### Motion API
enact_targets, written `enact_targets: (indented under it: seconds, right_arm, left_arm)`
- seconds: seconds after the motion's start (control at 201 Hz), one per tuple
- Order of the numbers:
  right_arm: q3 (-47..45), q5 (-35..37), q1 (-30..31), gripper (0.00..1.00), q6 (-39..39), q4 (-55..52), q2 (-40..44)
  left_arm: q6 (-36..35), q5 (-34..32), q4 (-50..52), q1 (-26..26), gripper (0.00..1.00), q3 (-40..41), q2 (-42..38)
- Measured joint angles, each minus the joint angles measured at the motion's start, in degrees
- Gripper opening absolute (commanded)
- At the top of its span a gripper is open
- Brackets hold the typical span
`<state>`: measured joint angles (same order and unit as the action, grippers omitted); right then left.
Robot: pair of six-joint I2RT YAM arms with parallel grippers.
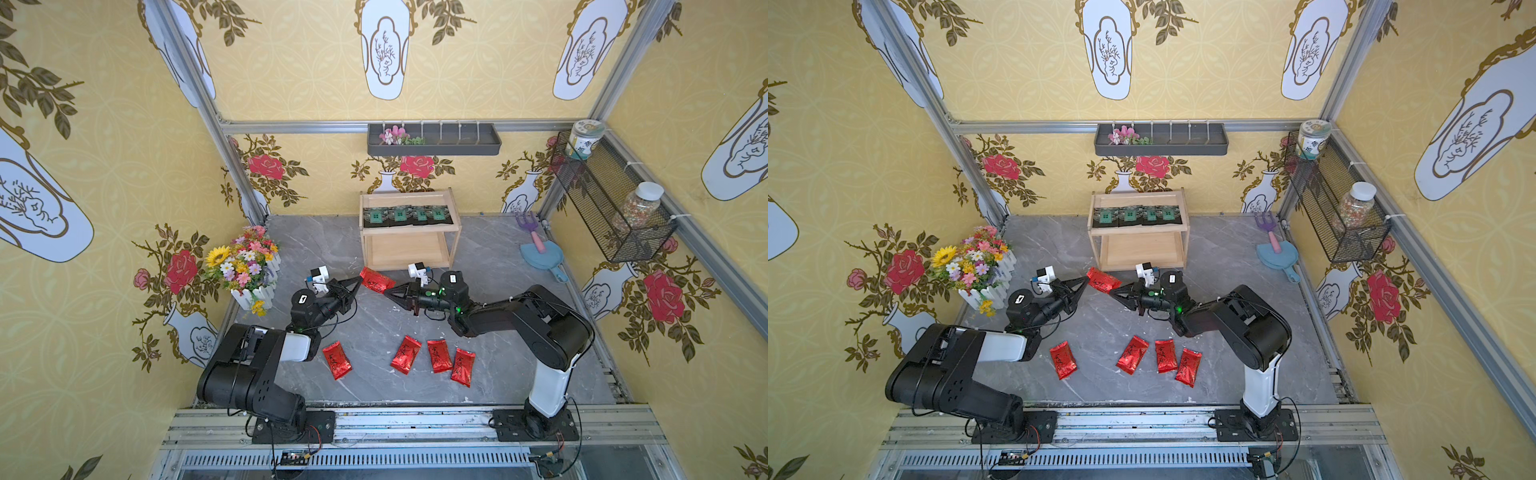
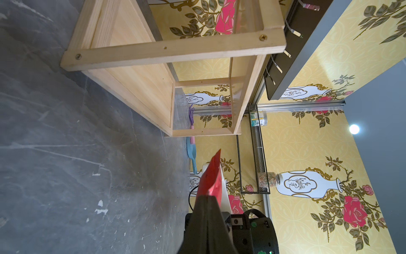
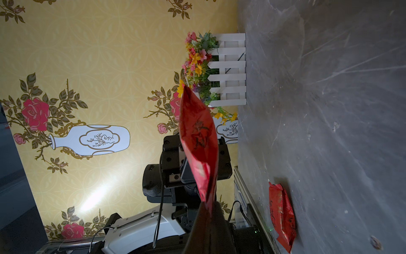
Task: Place the tea bags on the shelf by color
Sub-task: Pick up the tea bag from the center of the board, then place the tea bag on the shelf.
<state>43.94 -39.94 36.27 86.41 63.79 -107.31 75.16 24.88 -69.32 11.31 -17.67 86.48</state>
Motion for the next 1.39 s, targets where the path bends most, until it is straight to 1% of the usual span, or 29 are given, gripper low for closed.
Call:
enact_targets:
  seconds: [0.065,0.199,0.284,0.378,0.568,0.647,0.732,0.906,1.041,1.165,1.394]
  right_arm:
    - [0.4,0.2,-0.2,0.0,-0.3,-0.6,-0.5]
    - [1.2,2.9,-1.1,0.0,-1.0,-2.2,-2.2]
    - [1.8,5.0,-1.3,0.0,-1.6,-2.8,-2.8]
    - [2.7,7.9,-1.4,0.0,-2.8,-4.3,-2.8]
    - [5.3,18.7,-0.3,0.0,-4.7,-9.0,-4.2]
    - [7.8,22.4,0.5,0.0,-5.5,-10.5,-6.1]
    - [11.3,26.5,1.2,0.0,-5.7,-12.2,-8.9]
    - [19.1,32.6,2.0,0.0,-7.2,-16.2,-14.1]
    - [25.7,35.4,2.0,0.01,-8.5,-18.8,-18.3]
    - [31.1,37.0,1.9,0.03,-9.1,-22.2,-21.9]
    - [36.3,38.5,2.0,0.13,-10.1,-26.6,-24.2]
  left_arm:
    - [-0.5,0.1,-0.1,-0.2,0.34,0.0,-0.1]
    - [-2.1,0.2,1.8,-1.9,0.44,-0.1,-2.7]
    - [-3.8,0.7,5.4,-2.9,0.45,-0.4,-6.0]
    - [-7.1,0.8,12.6,-3.8,0.44,-2.2,-10.6]
    - [-14.8,0.1,28.7,-4.2,0.45,-7.1,-17.9]
    - [-17.7,-0.9,34.6,-4.5,0.45,-8.9,-19.5]
    - [-19.9,-1.0,38.7,-5.0,0.45,-9.7,-20.7]
    - [-21.0,0.8,41.4,-5.4,0.44,-9.4,-20.3]
    - [-20.9,2.8,41.8,-5.5,0.44,-9.1,-20.0]
    - [-20.9,3.8,41.9,-5.5,0.44,-8.8,-20.7]
    - [-20.9,4.9,41.5,-5.5,0.44,-8.8,-21.1]
